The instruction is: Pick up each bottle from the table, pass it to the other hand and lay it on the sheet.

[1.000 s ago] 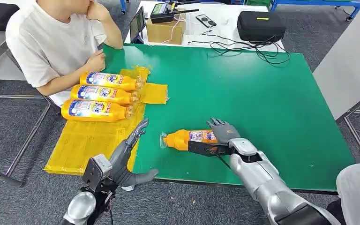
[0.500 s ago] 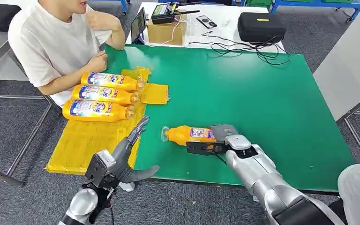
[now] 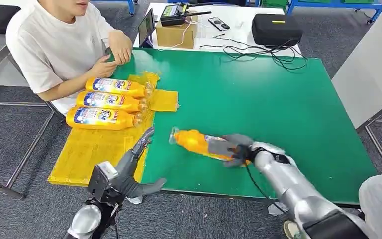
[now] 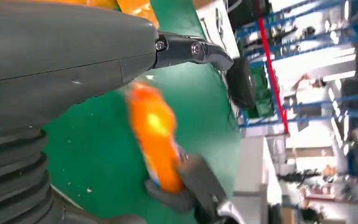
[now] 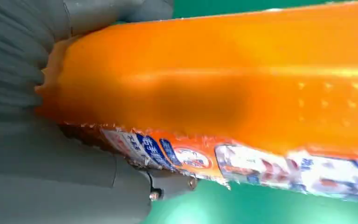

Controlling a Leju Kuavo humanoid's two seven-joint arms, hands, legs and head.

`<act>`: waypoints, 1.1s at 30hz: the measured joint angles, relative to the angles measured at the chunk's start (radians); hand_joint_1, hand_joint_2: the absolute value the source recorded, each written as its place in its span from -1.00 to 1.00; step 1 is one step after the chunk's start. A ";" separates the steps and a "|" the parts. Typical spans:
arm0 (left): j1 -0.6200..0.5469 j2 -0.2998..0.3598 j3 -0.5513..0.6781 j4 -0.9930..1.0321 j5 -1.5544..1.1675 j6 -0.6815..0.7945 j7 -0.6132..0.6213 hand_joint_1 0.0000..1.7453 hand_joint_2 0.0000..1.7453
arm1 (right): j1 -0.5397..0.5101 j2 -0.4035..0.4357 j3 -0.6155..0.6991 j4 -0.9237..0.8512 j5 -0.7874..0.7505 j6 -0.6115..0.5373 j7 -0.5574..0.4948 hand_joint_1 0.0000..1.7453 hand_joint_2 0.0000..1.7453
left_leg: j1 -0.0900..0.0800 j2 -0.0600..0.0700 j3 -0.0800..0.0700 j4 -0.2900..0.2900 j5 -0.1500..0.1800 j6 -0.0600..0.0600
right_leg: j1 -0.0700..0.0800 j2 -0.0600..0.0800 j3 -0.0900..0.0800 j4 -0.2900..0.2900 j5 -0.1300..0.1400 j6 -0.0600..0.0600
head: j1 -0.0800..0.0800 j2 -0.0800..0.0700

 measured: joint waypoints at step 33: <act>0.100 -0.095 -0.135 0.083 0.090 0.040 -0.131 -1.00 1.00 | 0.579 0.093 -0.082 -0.873 -0.378 -0.206 -0.300 1.00 1.00 | 0.000 0.000 -0.019 0.000 -0.001 0.000 | 0.000 -0.001 -0.008 0.001 0.000 0.000 | 0.000 0.000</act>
